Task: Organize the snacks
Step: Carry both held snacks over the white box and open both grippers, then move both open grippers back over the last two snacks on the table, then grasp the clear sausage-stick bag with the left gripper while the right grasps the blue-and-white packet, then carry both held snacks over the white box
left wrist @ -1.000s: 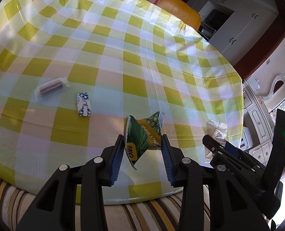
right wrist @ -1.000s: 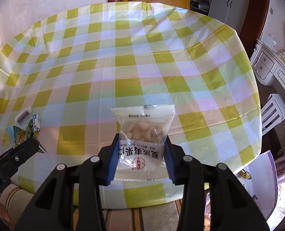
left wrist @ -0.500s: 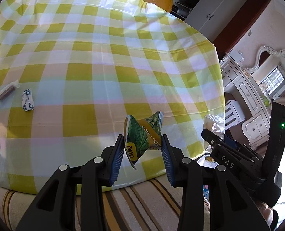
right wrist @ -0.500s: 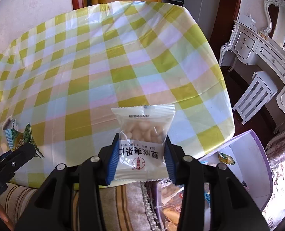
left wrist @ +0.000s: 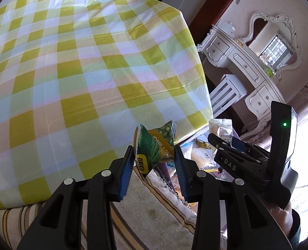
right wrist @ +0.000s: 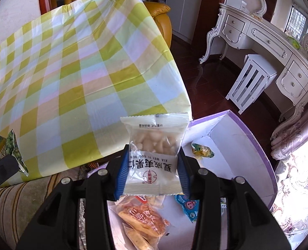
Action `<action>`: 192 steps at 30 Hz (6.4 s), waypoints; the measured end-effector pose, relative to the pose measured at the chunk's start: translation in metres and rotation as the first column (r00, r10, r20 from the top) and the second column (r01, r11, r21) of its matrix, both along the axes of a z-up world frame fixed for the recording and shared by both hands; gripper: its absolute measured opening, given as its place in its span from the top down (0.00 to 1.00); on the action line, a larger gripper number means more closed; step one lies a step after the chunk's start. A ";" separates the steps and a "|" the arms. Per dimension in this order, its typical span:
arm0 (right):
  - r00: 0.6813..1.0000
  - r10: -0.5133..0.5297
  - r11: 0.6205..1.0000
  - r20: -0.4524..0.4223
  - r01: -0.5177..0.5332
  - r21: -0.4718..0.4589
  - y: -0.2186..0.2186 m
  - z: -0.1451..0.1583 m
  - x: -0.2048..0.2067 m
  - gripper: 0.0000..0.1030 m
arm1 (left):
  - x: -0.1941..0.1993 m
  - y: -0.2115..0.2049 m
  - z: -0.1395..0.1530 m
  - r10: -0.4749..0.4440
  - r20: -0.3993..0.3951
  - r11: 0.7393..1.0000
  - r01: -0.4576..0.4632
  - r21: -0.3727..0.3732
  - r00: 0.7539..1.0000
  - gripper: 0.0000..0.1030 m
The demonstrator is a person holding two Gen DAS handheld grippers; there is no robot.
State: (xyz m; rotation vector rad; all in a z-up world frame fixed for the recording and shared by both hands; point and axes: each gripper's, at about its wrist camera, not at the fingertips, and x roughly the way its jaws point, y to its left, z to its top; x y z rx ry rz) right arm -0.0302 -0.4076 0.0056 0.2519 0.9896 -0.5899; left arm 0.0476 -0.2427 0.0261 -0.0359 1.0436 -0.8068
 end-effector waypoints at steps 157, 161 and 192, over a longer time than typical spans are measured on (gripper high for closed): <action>0.784 0.619 0.775 0.042 -0.618 0.130 0.304 -0.011 0.197 0.80 | 0.108 0.301 -0.014 0.529 0.128 0.842 -0.538 0.048 0.839 0.84; 0.802 0.595 0.793 0.049 -0.596 0.130 0.287 -0.006 0.183 0.80 | 0.099 0.287 -0.010 0.504 0.132 0.856 -0.514 0.053 0.853 0.84; 0.897 0.424 0.885 0.127 -0.440 0.154 0.158 0.025 0.085 0.80 | 0.043 0.151 0.009 0.254 0.180 0.950 -0.280 0.140 0.950 0.84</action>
